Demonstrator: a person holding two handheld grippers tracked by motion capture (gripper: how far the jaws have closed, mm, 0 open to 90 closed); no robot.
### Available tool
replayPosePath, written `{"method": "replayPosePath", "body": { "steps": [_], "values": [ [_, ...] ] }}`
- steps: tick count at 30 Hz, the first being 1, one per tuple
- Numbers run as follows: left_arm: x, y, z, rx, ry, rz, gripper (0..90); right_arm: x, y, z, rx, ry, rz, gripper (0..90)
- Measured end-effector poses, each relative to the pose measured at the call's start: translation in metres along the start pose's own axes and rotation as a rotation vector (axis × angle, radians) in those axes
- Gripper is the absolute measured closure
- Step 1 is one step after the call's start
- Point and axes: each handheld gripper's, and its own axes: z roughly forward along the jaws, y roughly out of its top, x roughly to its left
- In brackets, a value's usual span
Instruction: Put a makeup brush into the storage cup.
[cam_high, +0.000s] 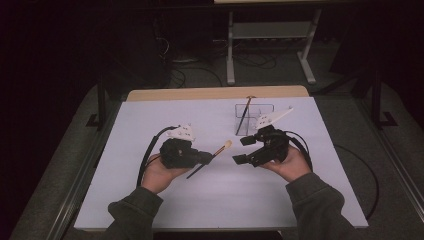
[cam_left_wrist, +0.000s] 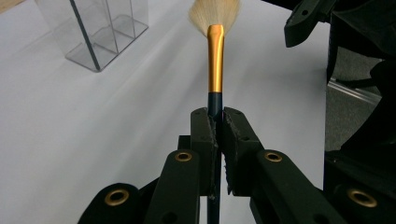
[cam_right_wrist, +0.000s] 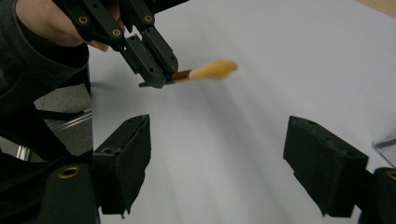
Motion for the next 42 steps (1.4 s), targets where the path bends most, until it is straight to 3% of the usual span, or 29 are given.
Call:
{"method": "replayPosePath", "body": {
  "steps": [1, 15, 24, 32, 37, 42],
  "values": [
    [0.000, 0.000, 0.000, -0.003, -0.003, 0.017, 83.1, 0.001, 0.001, 0.001, -0.002, 0.010, -0.001, 24.0],
    [-0.004, 0.003, 0.001, -0.038, -0.052, 0.052, 83.1, 0.004, 0.017, 0.010, 0.032, 0.066, -0.043, 33.2],
    [-0.006, 0.003, 0.004, -0.038, -0.075, 0.061, 83.1, 0.004, 0.020, 0.011, 0.040, 0.127, -0.045, 48.0],
    [-0.006, 0.003, 0.008, -0.035, -0.082, 0.064, 83.1, 0.002, 0.020, 0.012, 0.052, 0.140, -0.040, 61.0],
    [-0.006, 0.003, 0.011, -0.023, -0.087, 0.068, 83.1, 0.001, 0.019, 0.010, 0.040, 0.150, -0.036, 70.6],
    [-0.007, 0.003, 0.009, -0.038, -0.099, 0.064, 83.1, -0.001, 0.018, 0.007, 0.014, 0.193, -0.025, 77.7]
  ]
}}
